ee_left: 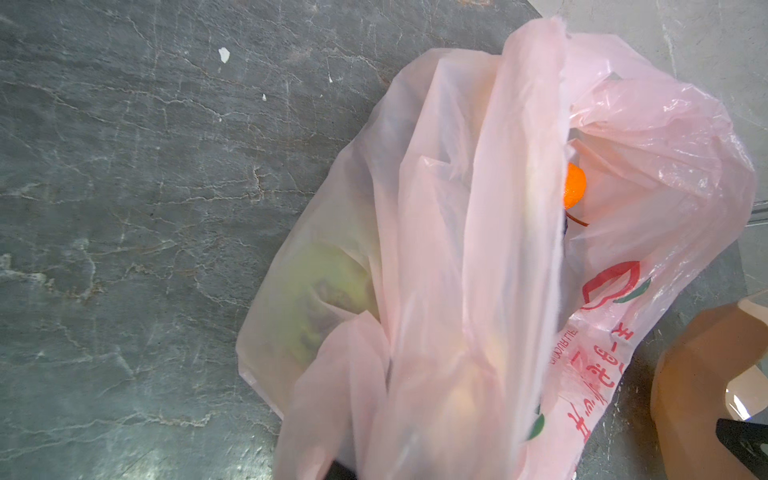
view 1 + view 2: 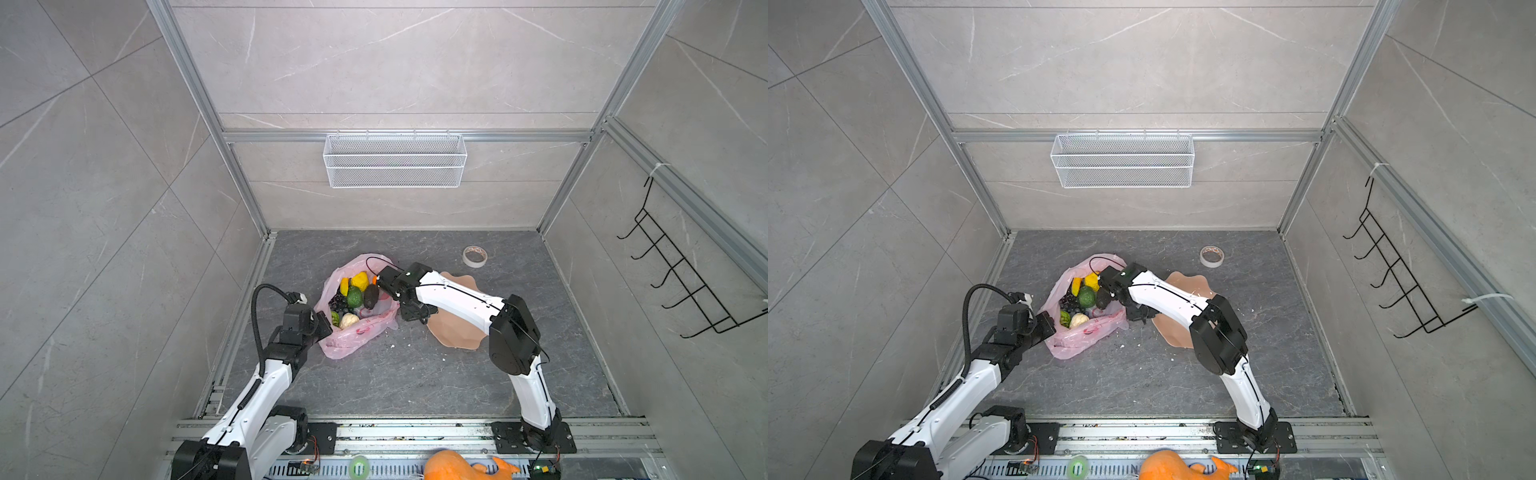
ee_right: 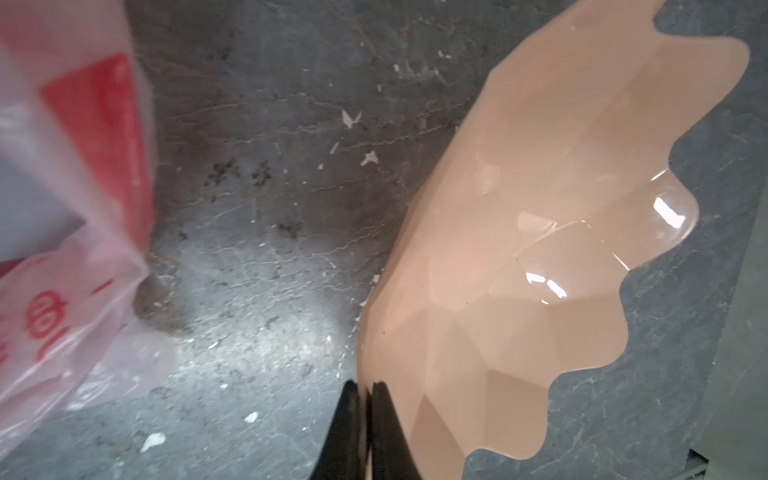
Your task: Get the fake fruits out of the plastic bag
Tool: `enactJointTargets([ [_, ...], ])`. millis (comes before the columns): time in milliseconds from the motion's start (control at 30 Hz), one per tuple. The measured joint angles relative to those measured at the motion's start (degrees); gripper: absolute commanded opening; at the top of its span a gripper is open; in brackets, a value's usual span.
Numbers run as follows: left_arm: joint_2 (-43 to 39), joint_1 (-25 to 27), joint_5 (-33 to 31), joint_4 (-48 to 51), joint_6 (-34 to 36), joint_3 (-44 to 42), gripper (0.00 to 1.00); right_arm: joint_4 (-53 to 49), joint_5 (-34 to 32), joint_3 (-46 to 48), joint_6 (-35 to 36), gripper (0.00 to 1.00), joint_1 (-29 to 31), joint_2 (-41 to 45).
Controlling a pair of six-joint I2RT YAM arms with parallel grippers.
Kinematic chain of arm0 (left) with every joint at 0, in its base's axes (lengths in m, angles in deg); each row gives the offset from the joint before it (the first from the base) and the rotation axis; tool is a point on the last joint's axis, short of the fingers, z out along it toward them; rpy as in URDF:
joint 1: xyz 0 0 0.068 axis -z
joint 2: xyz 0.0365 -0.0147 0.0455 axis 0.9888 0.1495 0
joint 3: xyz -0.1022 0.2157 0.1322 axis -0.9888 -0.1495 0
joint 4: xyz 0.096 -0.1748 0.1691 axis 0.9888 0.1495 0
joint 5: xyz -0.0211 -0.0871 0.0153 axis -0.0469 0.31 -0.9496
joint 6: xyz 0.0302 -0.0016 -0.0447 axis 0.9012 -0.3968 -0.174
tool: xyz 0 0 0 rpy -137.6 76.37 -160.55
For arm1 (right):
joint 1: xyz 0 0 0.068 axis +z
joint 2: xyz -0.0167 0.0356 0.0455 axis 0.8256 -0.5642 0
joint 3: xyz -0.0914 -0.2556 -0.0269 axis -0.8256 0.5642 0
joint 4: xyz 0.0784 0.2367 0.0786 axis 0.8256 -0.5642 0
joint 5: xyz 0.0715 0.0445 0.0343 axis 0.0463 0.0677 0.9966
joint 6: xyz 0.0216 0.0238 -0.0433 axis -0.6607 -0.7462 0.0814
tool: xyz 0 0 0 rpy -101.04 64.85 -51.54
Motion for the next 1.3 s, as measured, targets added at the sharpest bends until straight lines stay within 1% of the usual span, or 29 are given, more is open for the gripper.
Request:
enactJointTargets([
  [67,-0.04,0.00,-0.17,0.11,0.00,0.00,0.00,-0.68,0.24,-1.57,0.20,0.11,1.11,-0.98],
  [200,-0.31,0.00,-0.20,0.13,0.00,0.00,0.00,-0.85,1.20,-2.64,1.05,0.26,2.25,-2.01],
  [300,-0.52,0.00,-0.20,0.13,0.02,0.00,0.00,-0.83,1.36,-3.50,1.92,0.32,2.32,-2.19],
  [467,-0.68,0.00,-0.17,0.11,0.02,0.00,0.00,-0.42,1.51,-3.87,3.10,0.36,2.36,-2.19],
  [667,-1.55,0.00,-0.20,0.48,0.17,0.00,0.00,1.81,1.95,-3.80,4.55,0.36,3.93,0.76],
  [800,-3.23,0.00,-0.61,1.66,0.17,-0.02,0.00,7.76,3.91,-3.78,7.10,0.39,6.80,4.72],
  [867,-4.07,0.00,-0.59,2.91,0.17,-0.02,0.00,10.99,5.49,-4.09,7.76,0.40,7.85,5.03],
  [967,-5.90,0.00,-0.57,4.76,0.15,-0.02,0.00,14.71,8.94,-7.15,8.57,0.41,8.24,1.90],
  [1133,-10.25,0.00,-0.76,7.52,0.15,-1.60,0.00,18.34,14.12,-17.07,9.03,0.41,8.04,-9.18],
  [1200,-11.63,0.00,-0.57,8.37,0.15,-2.71,0.00,18.32,14.99,-20.70,9.27,0.42,8.22,-13.33],
  [1300,-13.03,0.00,-0.09,8.87,0.17,-4.24,0.00,18.53,15.30,-21.81,9.53,0.41,8.76,-16.50],
])
